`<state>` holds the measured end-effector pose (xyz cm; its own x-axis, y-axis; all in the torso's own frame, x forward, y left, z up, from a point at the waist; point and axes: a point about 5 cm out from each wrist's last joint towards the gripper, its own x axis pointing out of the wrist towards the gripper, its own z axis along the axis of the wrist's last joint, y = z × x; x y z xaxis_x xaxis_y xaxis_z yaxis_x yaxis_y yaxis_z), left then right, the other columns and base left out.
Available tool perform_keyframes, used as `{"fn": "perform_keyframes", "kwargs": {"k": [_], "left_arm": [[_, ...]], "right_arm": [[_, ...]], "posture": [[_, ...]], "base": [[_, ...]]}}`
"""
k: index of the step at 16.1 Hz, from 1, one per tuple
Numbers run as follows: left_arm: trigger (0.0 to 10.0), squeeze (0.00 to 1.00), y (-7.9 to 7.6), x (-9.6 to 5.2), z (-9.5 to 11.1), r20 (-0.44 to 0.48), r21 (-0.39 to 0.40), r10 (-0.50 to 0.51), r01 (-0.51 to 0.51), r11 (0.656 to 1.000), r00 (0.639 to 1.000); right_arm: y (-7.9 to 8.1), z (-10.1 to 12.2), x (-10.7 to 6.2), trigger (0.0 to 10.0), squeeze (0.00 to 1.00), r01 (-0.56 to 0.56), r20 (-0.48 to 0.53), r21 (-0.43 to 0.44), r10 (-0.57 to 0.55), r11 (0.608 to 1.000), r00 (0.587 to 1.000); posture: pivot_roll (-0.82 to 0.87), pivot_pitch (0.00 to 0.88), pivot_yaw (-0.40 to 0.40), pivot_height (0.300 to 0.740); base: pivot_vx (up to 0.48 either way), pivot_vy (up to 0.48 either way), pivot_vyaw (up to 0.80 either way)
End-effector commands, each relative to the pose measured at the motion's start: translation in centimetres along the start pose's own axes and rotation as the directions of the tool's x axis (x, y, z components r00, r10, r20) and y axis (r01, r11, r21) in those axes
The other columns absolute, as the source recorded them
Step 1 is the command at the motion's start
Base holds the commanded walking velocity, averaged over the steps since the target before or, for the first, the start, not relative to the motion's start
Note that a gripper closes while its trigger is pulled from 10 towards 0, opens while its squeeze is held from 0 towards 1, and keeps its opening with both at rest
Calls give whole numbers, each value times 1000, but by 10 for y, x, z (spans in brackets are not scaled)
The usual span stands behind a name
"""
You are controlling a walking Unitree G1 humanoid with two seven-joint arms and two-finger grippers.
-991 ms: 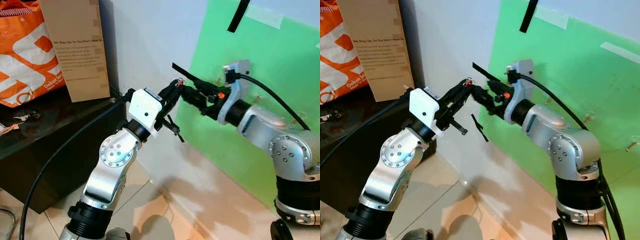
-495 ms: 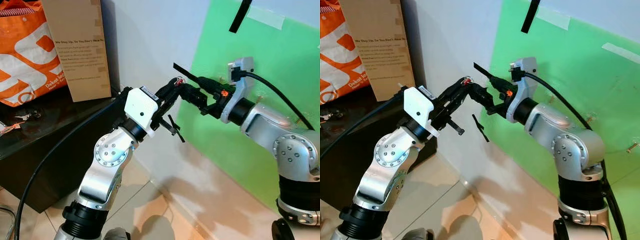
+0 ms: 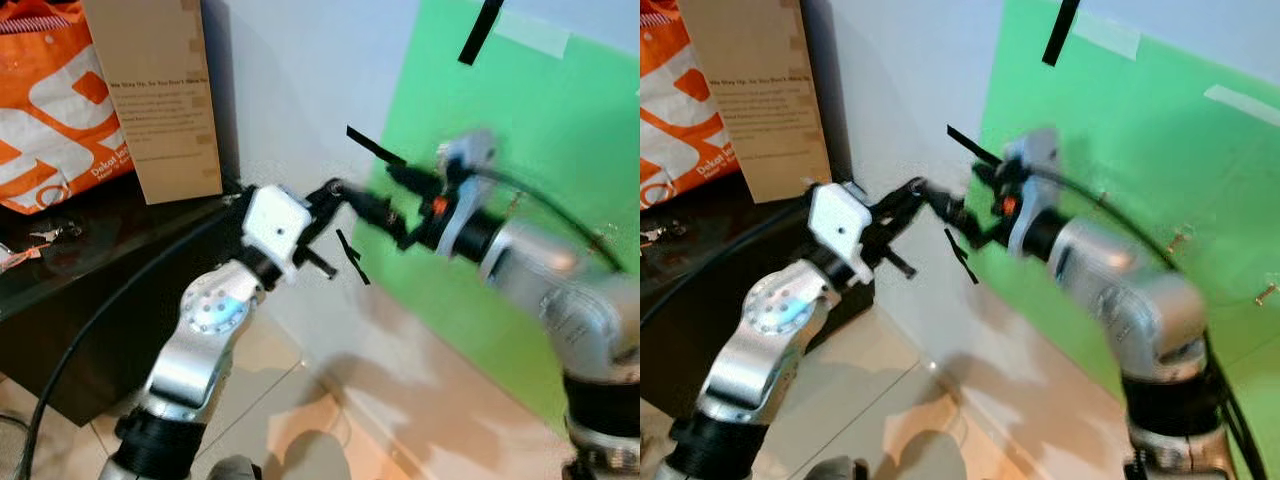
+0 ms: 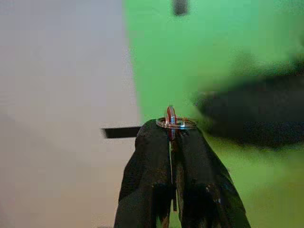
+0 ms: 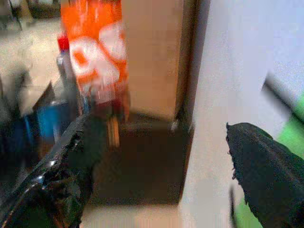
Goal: Hang keys on a hook
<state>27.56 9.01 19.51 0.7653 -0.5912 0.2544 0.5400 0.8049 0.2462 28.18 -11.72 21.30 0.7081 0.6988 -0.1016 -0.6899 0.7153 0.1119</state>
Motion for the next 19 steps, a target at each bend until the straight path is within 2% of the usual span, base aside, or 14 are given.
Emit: {"fn": "perform_keyframes", "kwargs": {"k": [1,2,3,4,6,8,9,10,11,14,17,18,19], "left_arm": [[0,0,8,-6,11,34,9,56,-56,998,998],[0,0,10,-11,10,18,11,75,-75,997,997],[0,0,16,-36,-7,-113,59,118,-112,992,987],[0,0,16,-46,-17,-180,77,120,-107,991,976],[0,0,17,-49,-17,-185,93,123,-107,990,975],[0,0,19,-44,-13,-170,96,132,-117,988,976],[0,0,19,-38,-12,-163,100,117,-102,990,980],[0,0,18,-36,-12,-160,99,108,-93,991,981],[0,0,14,-31,-13,-156,96,77,-62,993,985],[0,0,9,-25,-17,-160,93,37,-22,995,986],[0,0,7,-16,-14,-132,89,9,3,996,991],[0,0,3,-14,-12,-113,83,-12,21,996,993],[0,0,0,-13,-10,-95,75,-31,38,996,995]], "right_arm": [[4,-12,0,10000,0,-6,-47,-2,6,1000,999],[6,-17,-1,10000,0,-7,-60,5,7,1000,998],[11,-31,-4,10000,0,-8,-84,32,10,999,996],[12,-37,-5,10000,0,-1,-93,40,5,999,996],[12,-41,-5,10000,0,20,-93,38,-16,999,996],[9,-33,-3,10000,0,47,-18,22,-47,999,999],[14,-16,-3,10000,741,-23,69,13,22,1000,997],[16,-11,-3,10000,1000,-42,85,7,42,999,995],[21,-3,-2,10000,1000,-91,106,-23,93,996,990],[24,1,5,10000,1000,-98,123,-43,103,994,987],[32,16,9,10000,1000,-141,178,-63,150,988,972],[33,15,11,10000,922,-149,171,-56,156,987,973],[35,11,13,10000,0,-156,155,-49,162,987,975]], "posture": [[41,0,-57,740],[43,0,-57,740],[47,0,-52,740],[49,0,-52,740],[60,0,-58,740],[61,0,-60,740],[58,0,-57,740],[57,0,-56,740],[52,0,-48,740],[49,0,-40,740],[44,0,-37,740],[41,0,-38,740],[40,0,-39,740]], "base": [[0,0,0],[0,0,0],[0,0,0],[0,0,0],[0,0,0],[0,0,0],[0,0,0],[0,0,0],[0,0,0],[0,0,0],[0,0,0],[0,0,0],[0,0,0]]}}
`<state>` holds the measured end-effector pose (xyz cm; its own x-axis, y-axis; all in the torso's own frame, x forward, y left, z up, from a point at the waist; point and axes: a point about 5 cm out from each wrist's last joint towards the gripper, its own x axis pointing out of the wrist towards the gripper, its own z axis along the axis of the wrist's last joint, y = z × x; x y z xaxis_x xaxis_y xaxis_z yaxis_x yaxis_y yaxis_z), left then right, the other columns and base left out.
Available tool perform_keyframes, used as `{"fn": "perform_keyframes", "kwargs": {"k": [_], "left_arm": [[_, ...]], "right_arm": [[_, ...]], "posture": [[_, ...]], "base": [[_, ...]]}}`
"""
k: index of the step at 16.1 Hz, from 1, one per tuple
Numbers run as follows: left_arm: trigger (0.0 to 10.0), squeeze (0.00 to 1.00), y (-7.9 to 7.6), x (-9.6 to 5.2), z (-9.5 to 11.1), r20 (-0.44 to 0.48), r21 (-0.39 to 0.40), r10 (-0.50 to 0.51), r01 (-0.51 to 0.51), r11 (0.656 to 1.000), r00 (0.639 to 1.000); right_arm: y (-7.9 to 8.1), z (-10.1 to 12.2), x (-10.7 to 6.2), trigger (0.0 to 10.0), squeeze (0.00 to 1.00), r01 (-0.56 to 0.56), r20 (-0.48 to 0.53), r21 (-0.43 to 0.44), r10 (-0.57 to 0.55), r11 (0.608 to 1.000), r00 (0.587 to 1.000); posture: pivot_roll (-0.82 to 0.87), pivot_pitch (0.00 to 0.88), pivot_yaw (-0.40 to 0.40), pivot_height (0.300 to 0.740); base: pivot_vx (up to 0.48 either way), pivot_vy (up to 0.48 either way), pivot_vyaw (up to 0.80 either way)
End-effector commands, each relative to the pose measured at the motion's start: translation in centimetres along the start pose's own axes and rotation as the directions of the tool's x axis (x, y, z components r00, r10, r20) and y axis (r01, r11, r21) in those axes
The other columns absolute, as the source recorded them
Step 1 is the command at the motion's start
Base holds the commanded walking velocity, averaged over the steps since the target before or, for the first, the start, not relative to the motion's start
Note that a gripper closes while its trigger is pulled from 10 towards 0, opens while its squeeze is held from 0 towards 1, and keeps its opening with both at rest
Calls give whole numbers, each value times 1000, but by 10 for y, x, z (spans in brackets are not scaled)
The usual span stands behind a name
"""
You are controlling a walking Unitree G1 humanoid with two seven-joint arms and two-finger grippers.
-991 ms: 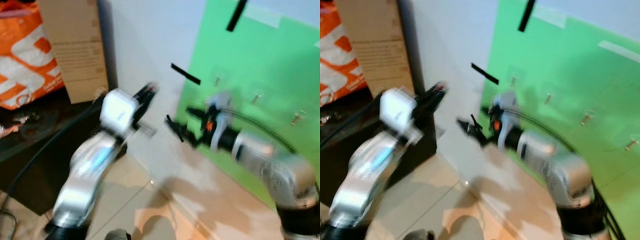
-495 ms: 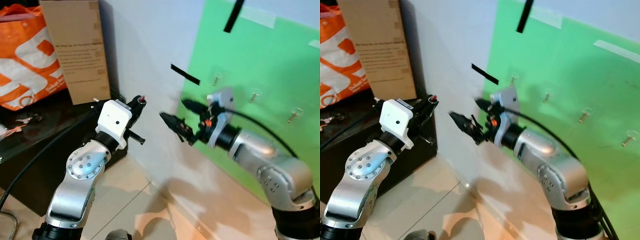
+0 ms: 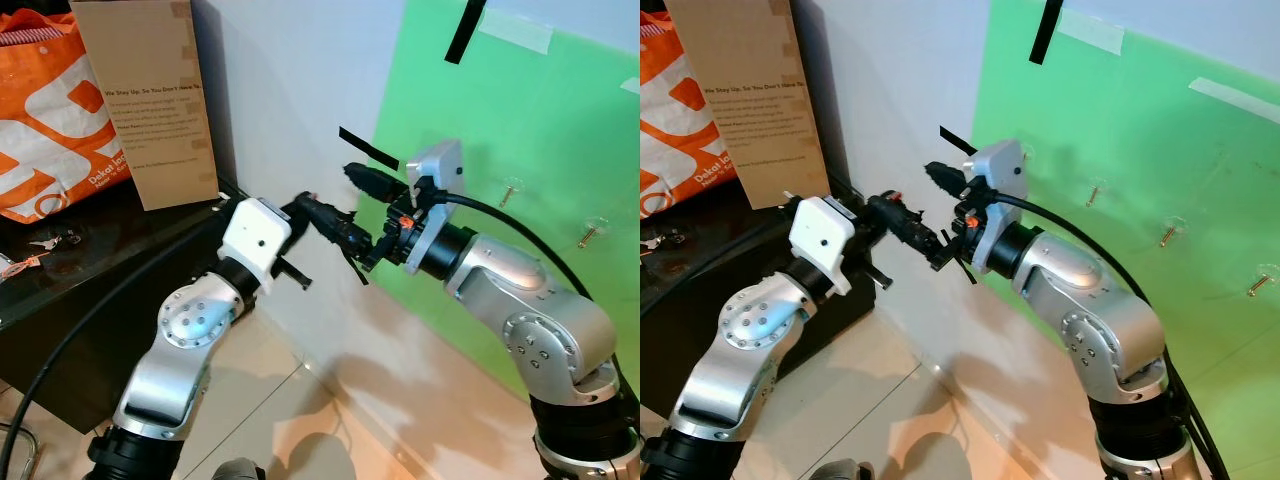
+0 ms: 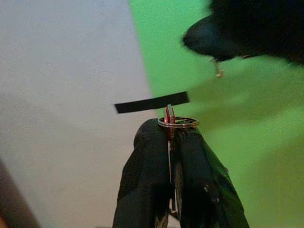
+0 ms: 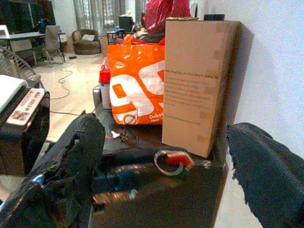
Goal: Hang keys on a hook
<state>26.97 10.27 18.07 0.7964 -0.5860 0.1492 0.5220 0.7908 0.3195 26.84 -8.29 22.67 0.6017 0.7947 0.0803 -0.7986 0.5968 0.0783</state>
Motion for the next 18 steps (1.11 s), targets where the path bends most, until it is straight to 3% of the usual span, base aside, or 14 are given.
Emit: {"fn": "perform_keyframes", "kwargs": {"k": [1,8,9,11,12,13,14,15,16,18], "left_arm": [[0,0,-5,3,5,28,1,-28,28,1000,999],[0,0,-13,2,15,98,22,-80,78,997,992],[0,0,-14,2,16,108,28,-82,80,996,991],[0,0,-15,1,18,120,30,-89,86,996,989],[0,0,-16,0,17,120,35,-96,93,995,988],[0,0,-16,0,17,119,36,-99,95,995,988],[0,0,-17,-1,16,118,36,-101,97,995,988],[0,0,-17,-1,16,116,36,-102,99,994,988],[0,0,-17,-1,15,114,37,-104,100,994,988],[0,0,-16,-2,15,114,38,-102,98,994,988]], "right_arm": [[0,-4,1,10000,0,-3,-24,2,3,1000,1000],[-8,-15,2,10000,0,22,-106,33,-19,999,994],[-10,-17,1,9647,0,36,-120,35,-31,999,992],[-15,-19,0,7294,0,67,-135,43,-60,997,989],[-17,-18,-1,4588,0,74,-129,49,-68,996,989],[-18,-17,-1,3961,0,76,-126,51,-69,996,990],[-19,-16,-2,2392,0,75,-119,50,-69,996,991],[-19,-15,-3,2314,0,75,-115,49,-69,996,991],[-20,-12,-4,0,0,73,-107,52,-67,996,992],[-22,-11,-6,0,0,71,-101,54,-66,996,993]], "posture": [[40,0,-39,740],[49,0,-62,740],[49,0,-62,740],[49,0,-64,740],[48,0,-64,740],[47,0,-63,740],[47,0,-63,740],[46,0,-62,740],[45,0,-63,740],[46,0,-66,740]], "base": [[0,0,0],[0,0,0],[0,0,0],[0,0,0],[0,0,0],[0,0,0],[0,0,0],[0,0,0],[0,0,0],[0,0,0]]}}
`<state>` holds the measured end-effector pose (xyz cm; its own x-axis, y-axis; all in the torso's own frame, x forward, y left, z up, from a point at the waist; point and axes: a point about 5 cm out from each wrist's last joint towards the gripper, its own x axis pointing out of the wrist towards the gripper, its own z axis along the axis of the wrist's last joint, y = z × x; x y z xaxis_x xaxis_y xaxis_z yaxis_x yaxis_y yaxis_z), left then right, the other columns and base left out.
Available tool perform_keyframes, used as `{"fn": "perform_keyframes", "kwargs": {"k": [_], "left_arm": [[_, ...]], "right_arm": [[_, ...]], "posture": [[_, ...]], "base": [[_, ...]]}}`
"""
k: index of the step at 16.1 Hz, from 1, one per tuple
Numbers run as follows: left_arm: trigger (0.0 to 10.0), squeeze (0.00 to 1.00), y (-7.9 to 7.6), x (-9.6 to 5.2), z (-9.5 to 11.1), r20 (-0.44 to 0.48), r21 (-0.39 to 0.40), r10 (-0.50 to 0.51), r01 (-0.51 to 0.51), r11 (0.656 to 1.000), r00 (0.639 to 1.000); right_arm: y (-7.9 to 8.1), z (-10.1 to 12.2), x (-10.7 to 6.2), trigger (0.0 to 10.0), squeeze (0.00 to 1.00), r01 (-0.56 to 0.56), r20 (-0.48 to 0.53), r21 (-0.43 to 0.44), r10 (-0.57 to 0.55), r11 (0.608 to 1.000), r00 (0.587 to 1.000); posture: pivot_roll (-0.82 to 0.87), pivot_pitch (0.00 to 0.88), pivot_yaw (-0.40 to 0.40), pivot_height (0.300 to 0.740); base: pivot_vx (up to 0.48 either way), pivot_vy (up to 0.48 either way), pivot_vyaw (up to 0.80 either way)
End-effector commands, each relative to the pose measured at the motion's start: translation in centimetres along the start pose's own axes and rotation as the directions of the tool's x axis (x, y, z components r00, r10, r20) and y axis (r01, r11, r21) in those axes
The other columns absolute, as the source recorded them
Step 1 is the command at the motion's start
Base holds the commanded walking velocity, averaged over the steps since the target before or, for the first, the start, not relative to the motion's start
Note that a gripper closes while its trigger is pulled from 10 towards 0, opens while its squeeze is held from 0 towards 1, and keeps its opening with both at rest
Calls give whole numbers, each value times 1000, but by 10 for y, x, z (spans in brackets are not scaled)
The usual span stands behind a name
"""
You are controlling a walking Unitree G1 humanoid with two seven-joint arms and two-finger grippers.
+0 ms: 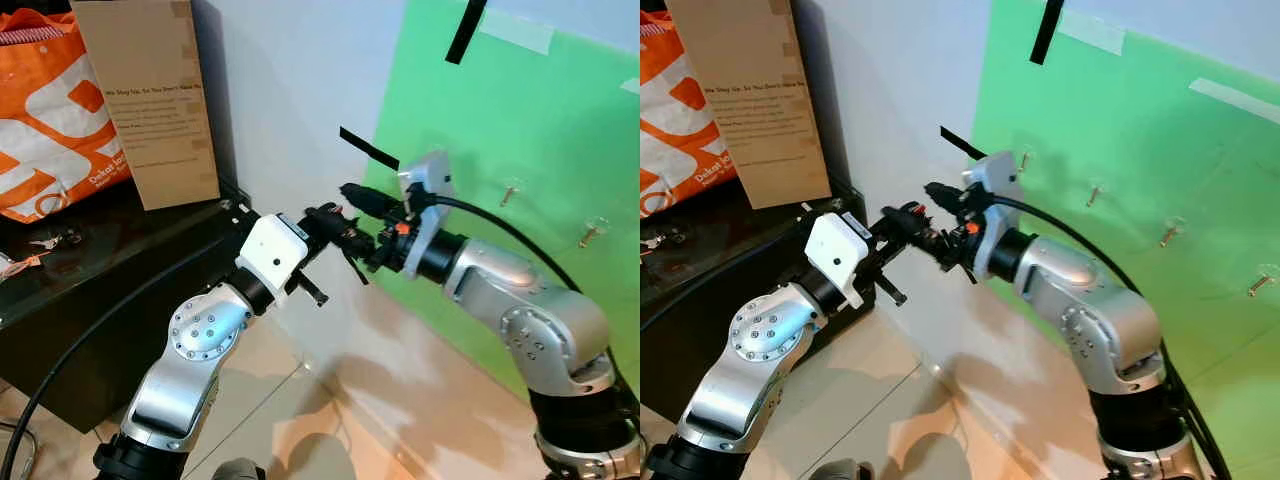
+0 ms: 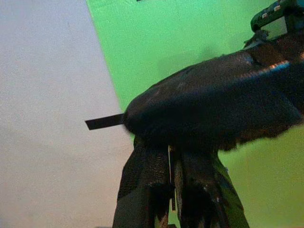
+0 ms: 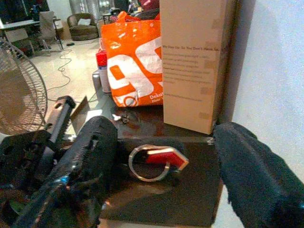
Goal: Hang keys on a hook
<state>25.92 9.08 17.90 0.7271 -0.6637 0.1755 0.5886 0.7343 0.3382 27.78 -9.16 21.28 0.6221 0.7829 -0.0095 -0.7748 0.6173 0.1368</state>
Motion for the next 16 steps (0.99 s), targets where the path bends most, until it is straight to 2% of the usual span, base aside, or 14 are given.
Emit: {"fn": "perform_keyframes", "kwargs": {"k": [1,2,3,8,16], "left_arm": [[0,0,0,1,12,56,31,-11,9,999,998],[0,0,0,1,12,58,31,-8,7,1000,998],[0,0,1,0,13,63,28,-2,0,1000,998],[0,0,3,0,13,67,23,10,-11,1000,998],[0,0,6,1,15,77,17,23,-24,1000,997]], "right_arm": [[-9,2,-4,0,0,35,-10,3,-35,999,999],[-9,2,-5,0,0,35,-11,3,-35,999,999],[-11,2,-6,706,0,36,-12,2,-36,999,999],[-16,5,-11,1412,0,44,-9,-2,-44,999,999],[-18,5,-16,4235,0,29,-20,-3,-29,1000,999]], "posture": [[46,0,-66,740],[46,0,-67,740],[47,0,-68,740],[44,0,-67,740],[42,0,-65,740]], "base": [[0,0,0],[0,0,0],[0,0,0],[0,0,0],[0,0,0]]}}
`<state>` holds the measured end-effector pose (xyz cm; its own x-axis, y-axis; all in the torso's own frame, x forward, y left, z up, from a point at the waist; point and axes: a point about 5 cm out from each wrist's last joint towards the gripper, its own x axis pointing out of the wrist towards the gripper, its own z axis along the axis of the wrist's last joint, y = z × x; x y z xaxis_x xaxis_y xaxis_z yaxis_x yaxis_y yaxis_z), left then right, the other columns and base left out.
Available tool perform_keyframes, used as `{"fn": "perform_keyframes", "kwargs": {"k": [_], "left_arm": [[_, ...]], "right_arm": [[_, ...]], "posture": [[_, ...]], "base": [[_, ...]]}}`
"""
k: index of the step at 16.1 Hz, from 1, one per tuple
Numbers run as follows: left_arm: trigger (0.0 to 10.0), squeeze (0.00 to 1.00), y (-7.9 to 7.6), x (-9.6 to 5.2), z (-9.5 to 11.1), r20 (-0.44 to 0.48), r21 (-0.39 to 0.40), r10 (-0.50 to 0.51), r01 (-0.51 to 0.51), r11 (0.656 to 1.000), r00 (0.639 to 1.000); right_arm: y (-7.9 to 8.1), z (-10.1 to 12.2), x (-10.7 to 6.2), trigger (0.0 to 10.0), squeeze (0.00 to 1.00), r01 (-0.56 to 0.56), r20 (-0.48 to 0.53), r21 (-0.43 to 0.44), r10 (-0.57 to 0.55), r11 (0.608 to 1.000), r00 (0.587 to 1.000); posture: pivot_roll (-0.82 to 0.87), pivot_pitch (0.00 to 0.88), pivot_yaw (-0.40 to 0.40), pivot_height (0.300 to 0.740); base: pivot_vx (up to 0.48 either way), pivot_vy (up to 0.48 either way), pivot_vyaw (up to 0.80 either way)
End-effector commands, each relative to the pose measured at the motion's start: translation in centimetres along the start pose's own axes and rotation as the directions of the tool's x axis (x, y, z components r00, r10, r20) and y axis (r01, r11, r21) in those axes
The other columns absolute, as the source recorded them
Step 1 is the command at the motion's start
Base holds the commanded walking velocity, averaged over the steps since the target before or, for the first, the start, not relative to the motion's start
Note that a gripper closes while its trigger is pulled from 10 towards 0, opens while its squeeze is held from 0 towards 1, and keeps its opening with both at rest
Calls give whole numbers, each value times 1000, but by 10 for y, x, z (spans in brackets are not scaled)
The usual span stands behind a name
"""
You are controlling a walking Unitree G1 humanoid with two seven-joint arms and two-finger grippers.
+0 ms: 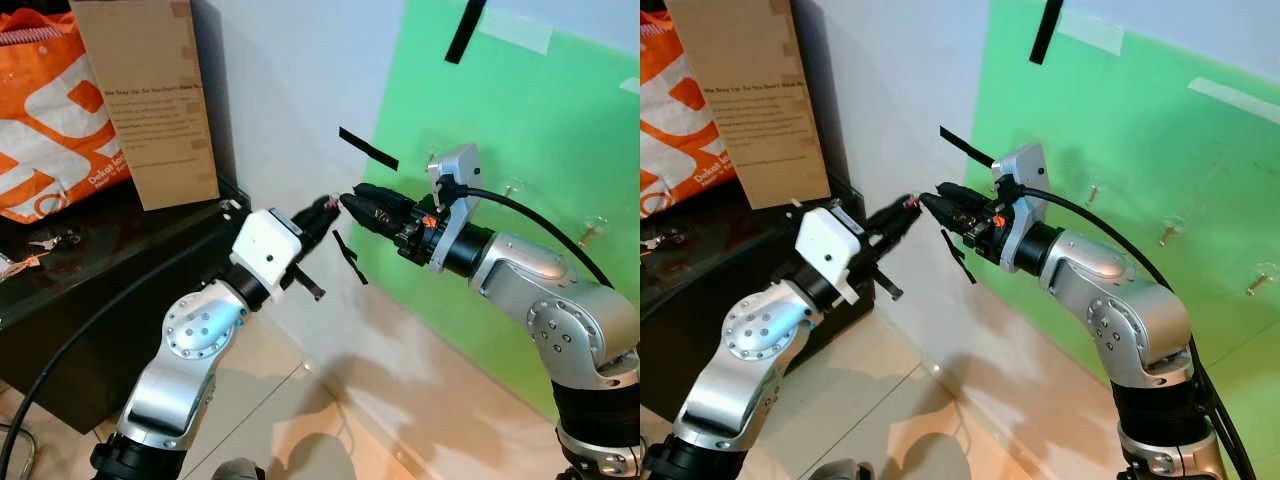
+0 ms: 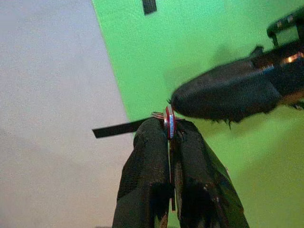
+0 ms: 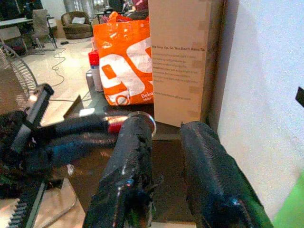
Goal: Hang keys on a hook
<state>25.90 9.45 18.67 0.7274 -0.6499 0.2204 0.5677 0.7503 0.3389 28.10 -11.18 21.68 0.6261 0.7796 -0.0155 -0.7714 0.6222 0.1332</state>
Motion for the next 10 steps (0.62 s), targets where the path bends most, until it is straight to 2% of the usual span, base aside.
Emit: {"fn": "perform_keyframes", "kwargs": {"k": [1,2,3,10], "left_arm": [[0,0,1,3,8,38,11,-2,1,1000,999],[0,0,1,3,8,38,11,-2,1,1000,999],[0,0,1,3,8,39,10,-1,0,1000,999],[0,0,1,2,7,36,12,3,-3,1000,999]], "right_arm": [[-3,-3,-2,7137,0,20,-19,1,-20,1000,1000],[-3,-3,-2,7137,0,19,-20,1,-19,1000,1000],[-2,-4,-2,10000,0,14,-25,2,-14,1000,1000],[-3,1,-2,10000,0,19,4,18,-19,1000,1000]], "posture": [[42,0,-67,740],[42,0,-67,740],[43,0,-68,740],[42,0,-70,740]], "base": [[0,0,0],[0,0,0],[0,0,0],[0,0,0]]}}
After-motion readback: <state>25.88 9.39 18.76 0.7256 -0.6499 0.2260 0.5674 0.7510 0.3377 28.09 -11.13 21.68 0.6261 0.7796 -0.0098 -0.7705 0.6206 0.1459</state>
